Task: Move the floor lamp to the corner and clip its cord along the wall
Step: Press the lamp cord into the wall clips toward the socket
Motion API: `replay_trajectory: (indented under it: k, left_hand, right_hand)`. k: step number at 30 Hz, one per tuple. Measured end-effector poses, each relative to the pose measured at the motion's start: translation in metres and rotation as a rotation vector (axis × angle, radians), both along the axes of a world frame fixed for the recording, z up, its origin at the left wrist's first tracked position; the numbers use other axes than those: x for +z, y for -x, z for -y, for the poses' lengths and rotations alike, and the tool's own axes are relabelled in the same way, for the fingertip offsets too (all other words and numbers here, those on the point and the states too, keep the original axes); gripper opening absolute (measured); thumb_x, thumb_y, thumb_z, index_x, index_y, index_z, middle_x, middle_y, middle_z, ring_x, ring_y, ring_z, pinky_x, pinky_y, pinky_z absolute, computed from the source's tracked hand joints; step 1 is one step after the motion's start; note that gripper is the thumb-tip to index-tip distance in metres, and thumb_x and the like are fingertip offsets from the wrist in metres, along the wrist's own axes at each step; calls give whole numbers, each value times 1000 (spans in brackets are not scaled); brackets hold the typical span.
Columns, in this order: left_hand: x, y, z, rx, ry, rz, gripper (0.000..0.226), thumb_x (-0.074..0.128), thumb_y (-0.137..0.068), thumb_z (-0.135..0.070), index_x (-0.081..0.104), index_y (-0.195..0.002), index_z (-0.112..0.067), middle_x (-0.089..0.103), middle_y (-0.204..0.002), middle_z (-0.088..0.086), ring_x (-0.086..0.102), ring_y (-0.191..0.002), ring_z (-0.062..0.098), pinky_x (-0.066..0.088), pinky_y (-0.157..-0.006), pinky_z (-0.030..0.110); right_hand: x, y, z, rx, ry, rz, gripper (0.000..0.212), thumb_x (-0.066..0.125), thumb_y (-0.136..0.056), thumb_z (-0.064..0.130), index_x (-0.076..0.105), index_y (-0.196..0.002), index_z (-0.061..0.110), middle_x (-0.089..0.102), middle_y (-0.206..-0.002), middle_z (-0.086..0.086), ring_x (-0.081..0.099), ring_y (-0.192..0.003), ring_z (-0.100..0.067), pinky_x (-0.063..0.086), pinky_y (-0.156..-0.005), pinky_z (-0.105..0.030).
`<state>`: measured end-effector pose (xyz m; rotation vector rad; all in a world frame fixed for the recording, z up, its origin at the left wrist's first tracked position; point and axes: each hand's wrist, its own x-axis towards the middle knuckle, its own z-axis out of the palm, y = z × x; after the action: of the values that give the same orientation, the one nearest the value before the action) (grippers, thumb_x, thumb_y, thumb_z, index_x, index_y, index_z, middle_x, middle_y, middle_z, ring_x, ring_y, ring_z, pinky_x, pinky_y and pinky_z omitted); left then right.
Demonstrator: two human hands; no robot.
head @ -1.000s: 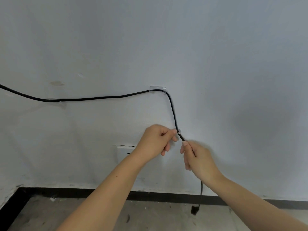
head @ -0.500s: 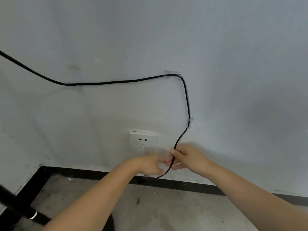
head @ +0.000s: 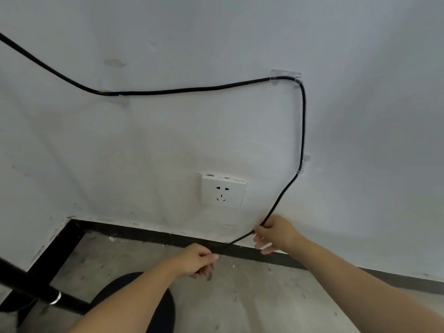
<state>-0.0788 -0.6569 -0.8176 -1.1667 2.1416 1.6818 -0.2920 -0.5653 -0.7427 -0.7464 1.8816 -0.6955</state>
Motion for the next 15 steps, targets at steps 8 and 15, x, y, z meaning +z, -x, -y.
replay_trajectory:
  k: [8,15]
  left_hand:
    - [-26,21,10,362,34,-90,27,53,-93,-28,69,-75,-16,53,-48,0,47,-35,9,41,-40,20]
    - [-32,26,11,371,151,-175,27,54,-92,-25,68,-71,-14,52,-46,0,47,-41,14,43,-55,29]
  right_hand:
    - [-21,-28,18,-289,139,-9,26,55,-94,11,60,-69,9,68,-71,-11,68,-56,-17,60,-48,-25]
    - [-31,-36,13,-383,179,-111,25,52,-94,14,61,-71,8,68,-73,-10,69,-53,-14,59,-49,-24]
